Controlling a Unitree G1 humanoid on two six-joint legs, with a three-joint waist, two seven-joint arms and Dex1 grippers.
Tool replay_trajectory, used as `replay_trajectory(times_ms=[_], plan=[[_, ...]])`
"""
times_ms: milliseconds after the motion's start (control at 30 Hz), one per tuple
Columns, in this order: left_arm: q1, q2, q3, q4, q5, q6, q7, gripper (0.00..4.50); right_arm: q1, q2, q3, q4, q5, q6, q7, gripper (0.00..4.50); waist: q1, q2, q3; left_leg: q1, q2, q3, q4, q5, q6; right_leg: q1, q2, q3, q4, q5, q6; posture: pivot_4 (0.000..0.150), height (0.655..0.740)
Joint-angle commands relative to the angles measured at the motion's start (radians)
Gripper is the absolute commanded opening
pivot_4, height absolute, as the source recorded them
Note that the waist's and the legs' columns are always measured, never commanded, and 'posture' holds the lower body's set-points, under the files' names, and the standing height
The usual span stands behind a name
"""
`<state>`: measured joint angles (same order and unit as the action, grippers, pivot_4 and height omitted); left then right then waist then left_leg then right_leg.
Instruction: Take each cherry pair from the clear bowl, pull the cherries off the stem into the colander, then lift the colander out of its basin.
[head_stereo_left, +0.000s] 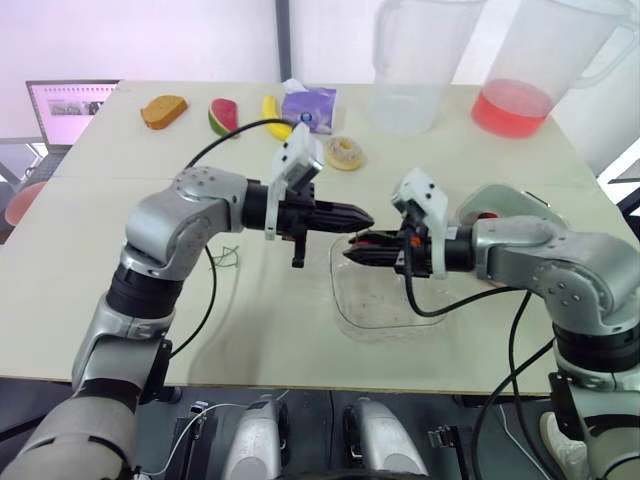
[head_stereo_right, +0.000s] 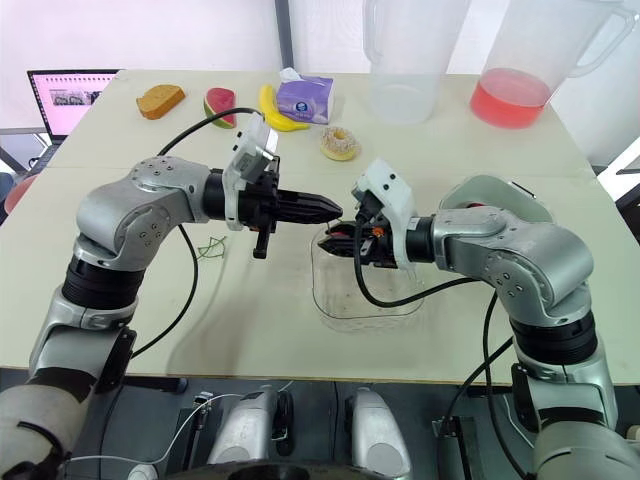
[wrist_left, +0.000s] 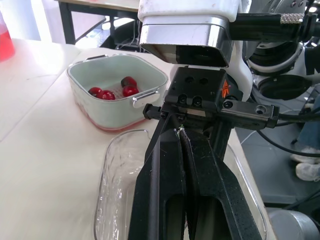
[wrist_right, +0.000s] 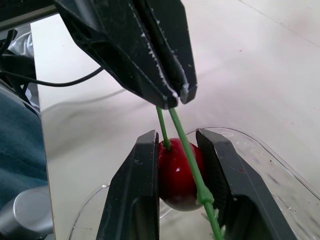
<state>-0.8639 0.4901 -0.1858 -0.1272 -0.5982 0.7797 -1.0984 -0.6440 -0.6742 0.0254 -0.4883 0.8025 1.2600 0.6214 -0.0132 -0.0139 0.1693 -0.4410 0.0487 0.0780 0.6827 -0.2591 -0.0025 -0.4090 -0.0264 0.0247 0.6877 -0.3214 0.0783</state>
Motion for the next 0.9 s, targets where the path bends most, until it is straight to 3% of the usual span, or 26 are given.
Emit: replay_trajectory(times_ms=[33, 600, 900], plan=[[-0.03, 0.0, 0.048, -0.035, -0.021, -0.019, 0.005, 0.0, 0.035, -0.026, 0.008, -0.015, 0.012, 0.047, -0.005, 0.7, 0.0, 0.0, 0.0, 0.0, 0.0, 0.0, 0.0, 0.0, 0.0, 0.0, 0.0, 0.0, 0.0, 0.0, 0.0, 0.15, 0.74], [-0.029, 0.004, 0.05, -0.038, -0.023, -0.007, -0.002, 0.0, 0.075, -0.06, 0.006, -0.033, 0.015, 0.086, -0.012, 0.7, 0.0, 0.0, 0.0, 0.0, 0.0, 0.0, 0.0, 0.0, 0.0, 0.0, 0.0, 0.0, 0.0, 0.0, 0.0, 0.15, 0.74], [-0.001, 0.031, 0.033, -0.051, -0.01, -0.003, -0.014, 0.0, 0.101, -0.17, -0.259, -0.047, 0.058, 0.124, -0.019, 0.7, 0.002, 0.0, 0.0, 0.0, -0.001, 0.0, 0.0, 0.0, 0.0, 0.0, 0.0, 0.0, 0.0, 0.0, 0.0, 0.15, 0.74]])
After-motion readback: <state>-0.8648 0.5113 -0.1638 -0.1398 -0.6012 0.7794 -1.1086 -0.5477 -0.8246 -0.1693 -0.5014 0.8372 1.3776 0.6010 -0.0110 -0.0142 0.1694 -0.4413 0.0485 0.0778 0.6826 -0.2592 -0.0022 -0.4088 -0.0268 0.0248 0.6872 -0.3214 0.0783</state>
